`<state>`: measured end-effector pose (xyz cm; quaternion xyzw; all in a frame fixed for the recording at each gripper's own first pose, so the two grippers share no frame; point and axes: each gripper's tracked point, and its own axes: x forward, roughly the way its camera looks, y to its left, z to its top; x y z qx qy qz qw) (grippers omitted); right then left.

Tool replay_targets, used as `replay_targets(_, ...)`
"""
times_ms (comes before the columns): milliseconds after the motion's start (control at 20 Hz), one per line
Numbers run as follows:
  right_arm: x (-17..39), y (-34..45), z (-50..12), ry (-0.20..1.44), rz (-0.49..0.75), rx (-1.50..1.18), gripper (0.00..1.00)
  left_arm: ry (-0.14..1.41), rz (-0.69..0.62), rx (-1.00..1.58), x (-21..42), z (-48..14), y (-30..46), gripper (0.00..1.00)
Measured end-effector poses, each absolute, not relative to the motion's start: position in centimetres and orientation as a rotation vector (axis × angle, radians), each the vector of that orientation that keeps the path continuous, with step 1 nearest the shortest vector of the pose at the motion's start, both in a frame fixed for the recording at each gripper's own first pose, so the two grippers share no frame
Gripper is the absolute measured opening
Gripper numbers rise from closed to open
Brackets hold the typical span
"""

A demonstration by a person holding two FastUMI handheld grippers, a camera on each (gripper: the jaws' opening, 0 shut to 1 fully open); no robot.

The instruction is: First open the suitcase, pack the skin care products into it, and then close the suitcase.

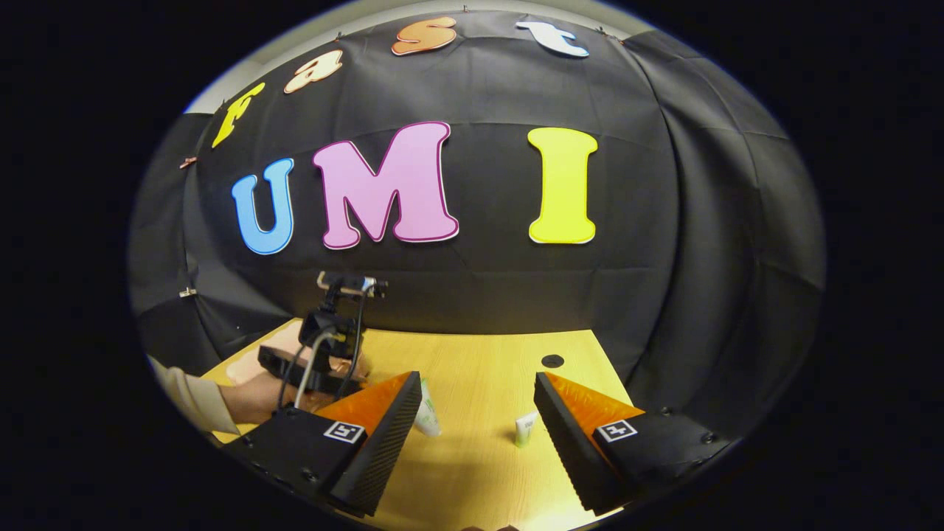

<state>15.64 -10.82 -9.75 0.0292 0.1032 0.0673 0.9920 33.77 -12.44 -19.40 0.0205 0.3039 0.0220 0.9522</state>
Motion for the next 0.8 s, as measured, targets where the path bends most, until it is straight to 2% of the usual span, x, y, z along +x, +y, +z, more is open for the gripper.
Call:
replay_targets(150,15.3,-9.9,-9.3,0.207,0.133,0.048,0.98,0.574,-0.016,-0.089,32.6,-13.6,-11.9,0.13)
replay_targets(300,14.7,-8.5,-8.5,0.196,0.121,0.025,0.98,0.514,-0.036,-0.036,32.2,-8.6,-7.7,0.17)
replay_targets(400,14.4,-7.6,-8.1,0.192,0.101,0.028,0.98,0.469,-0.031,0.013,30.8,-5.4,-3.3,0.13)
replay_targets(550,13.5,-5.4,-7.3,0.187,0.059,0.026,0.98,0.405,0.064,0.155,27.9,-1.8,9.3,0.13)
replay_targets(700,12.6,-3.0,-7.5,0.206,0.022,0.006,0.97,0.341,0.135,0.071,27.3,-0.4,20.0,0.13)
replay_targets(800,11.8,-1.8,-7.3,0.198,-0.016,-0.026,0.98,0.333,0.150,0.027,27.6,-2.6,26.8,0.11)
